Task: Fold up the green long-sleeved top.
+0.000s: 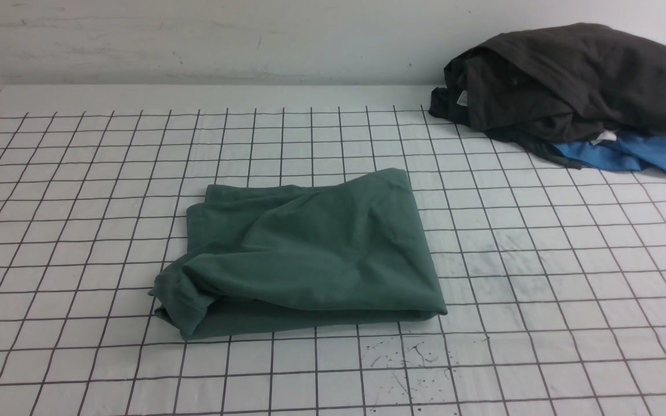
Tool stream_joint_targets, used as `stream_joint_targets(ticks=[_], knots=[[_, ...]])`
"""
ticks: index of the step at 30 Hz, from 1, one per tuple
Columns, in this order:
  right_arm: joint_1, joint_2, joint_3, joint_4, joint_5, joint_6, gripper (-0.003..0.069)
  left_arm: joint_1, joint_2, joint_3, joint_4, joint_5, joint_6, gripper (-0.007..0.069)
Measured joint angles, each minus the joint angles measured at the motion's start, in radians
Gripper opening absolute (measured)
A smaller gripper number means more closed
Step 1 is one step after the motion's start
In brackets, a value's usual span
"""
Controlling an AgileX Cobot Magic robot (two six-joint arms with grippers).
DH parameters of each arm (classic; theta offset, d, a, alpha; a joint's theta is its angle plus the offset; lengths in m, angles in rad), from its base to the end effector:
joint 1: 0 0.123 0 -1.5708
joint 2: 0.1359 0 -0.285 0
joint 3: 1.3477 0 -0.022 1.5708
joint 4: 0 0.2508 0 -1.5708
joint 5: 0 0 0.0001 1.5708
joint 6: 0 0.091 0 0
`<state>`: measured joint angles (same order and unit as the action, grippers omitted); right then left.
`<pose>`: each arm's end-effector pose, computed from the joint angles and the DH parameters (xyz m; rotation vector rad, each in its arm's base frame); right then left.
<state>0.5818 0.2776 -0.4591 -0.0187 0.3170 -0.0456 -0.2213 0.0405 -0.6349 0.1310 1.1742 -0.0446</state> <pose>0.0553 0.0358 0.3208 -0.5135 1.5506 0.3943 -0.0171 0.0151 0.3055 0.1592 2.0503 -0.0089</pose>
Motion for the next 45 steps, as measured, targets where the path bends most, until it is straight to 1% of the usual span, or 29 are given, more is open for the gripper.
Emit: stream_joint_targets(ticks=[2, 3, 4, 6, 9, 10, 11, 12, 13, 14, 15, 16, 18, 21, 25, 45], knots=[[-0.004, -0.031, 0.060, -0.068, -0.054, 0.052, -0.0014, 0.000, 0.000, 0.000, 0.000, 0.000, 0.000, -0.0008], [-0.005, -0.035, 0.066, -0.074, -0.058, 0.057, -0.0014, 0.000, 0.000, 0.000, 0.000, 0.000, -0.001, -0.0008], [-0.025, -0.067, 0.115, -0.110, -0.071, 0.092, -0.0014, 0.000, 0.000, 0.000, 0.000, 0.000, -0.002, -0.0008], [-0.054, -0.091, 0.143, -0.110, -0.070, 0.115, -0.0014, 0.000, 0.000, 0.000, 0.000, 0.000, -0.002, -0.0008], [-0.207, -0.160, 0.220, -0.057, -0.051, 0.134, -0.0014, 0.000, 0.000, 0.000, 0.000, 0.000, -0.003, -0.0008], [-0.217, -0.163, 0.225, -0.054, -0.051, 0.134, -0.0014, 0.000, 0.000, 0.000, 0.000, 0.000, -0.003, -0.0008], [-0.301, -0.190, 0.265, -0.041, -0.053, 0.135, -0.0014, 0.000, 0.000, 0.000, 0.000, 0.000, -0.003, -0.0008], [-0.332, -0.200, 0.282, -0.038, -0.056, 0.135, -0.0014, 0.000, 0.000, 0.000, 0.000, 0.000, -0.003, -0.0008], [-0.402, -0.222, 0.324, -0.035, -0.065, 0.136, -0.0014, 0.000, 0.000, 0.000, 0.000, 0.000, -0.003, -0.0008], [-0.412, -0.226, 0.330, -0.035, -0.067, 0.137, -0.0014, 0.000, 0.000, 0.000, 0.000, 0.000, -0.003, -0.0008], [-0.492, -0.254, 0.389, -0.032, -0.080, 0.138, -0.0014, 0.000, 0.000, 0.000, 0.000, 0.000, -0.003, -0.0008], [-0.500, -0.257, 0.396, -0.031, -0.080, 0.138, -0.0014, 0.000, 0.000, 0.000, 0.000, 0.000, -0.003, -0.0008], [-0.580, -0.282, 0.466, -0.024, -0.088, 0.141, -0.0014, 0.000, 0.000, 0.000, 0.000, 0.000, -0.003, -0.0008], [-0.634, -0.287, 0.486, -0.014, -0.060, 0.143, -0.0014, 0.000, 0.000, 0.000, 0.000, 0.001, -0.003, -0.0008], [-0.642, -0.287, 0.486, -0.024, 0.018, 0.144, -0.0014, 0.000, 0.000, 0.000, -0.001, 0.001, -0.003, -0.0008], [-0.642, -0.287, 0.485, -0.025, 0.033, 0.144, -0.0014, 0.000, 0.000, 0.000, -0.001, 0.001, -0.003, -0.0008]])
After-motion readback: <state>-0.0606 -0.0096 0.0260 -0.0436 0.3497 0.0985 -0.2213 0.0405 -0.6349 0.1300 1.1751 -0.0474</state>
